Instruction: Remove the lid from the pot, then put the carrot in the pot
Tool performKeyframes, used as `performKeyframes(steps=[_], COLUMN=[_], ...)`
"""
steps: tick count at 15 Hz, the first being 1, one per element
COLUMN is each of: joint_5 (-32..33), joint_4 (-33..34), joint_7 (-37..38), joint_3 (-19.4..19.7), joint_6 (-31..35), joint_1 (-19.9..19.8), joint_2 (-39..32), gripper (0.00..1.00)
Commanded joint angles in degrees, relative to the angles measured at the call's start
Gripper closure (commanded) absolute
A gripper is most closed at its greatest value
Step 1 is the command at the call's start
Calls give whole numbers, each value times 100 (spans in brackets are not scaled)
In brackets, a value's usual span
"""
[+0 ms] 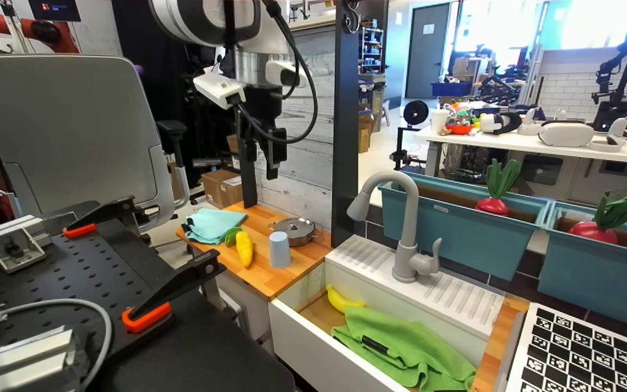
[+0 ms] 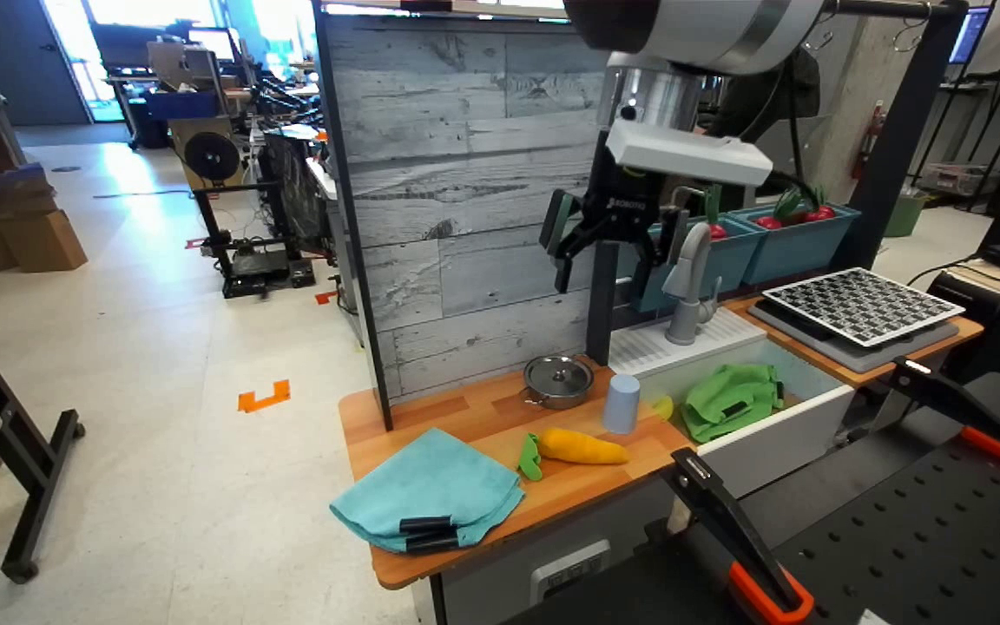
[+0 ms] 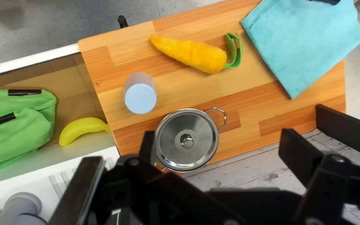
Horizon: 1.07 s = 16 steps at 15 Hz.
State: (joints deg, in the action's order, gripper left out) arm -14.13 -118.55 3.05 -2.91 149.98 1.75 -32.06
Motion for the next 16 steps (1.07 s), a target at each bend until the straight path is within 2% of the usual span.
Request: performKeyframes(steps=[1,8,16], joint_5=[-14,107,256], joint_4=[918,1802,2414], joint_7=[323,1215,1958], joint_3=[-13,349,730], joint_6=[-129,156,70], joint_1=[-64,221,672], joint_2=[-899,-1974,-2590], gripper=[0,0,0])
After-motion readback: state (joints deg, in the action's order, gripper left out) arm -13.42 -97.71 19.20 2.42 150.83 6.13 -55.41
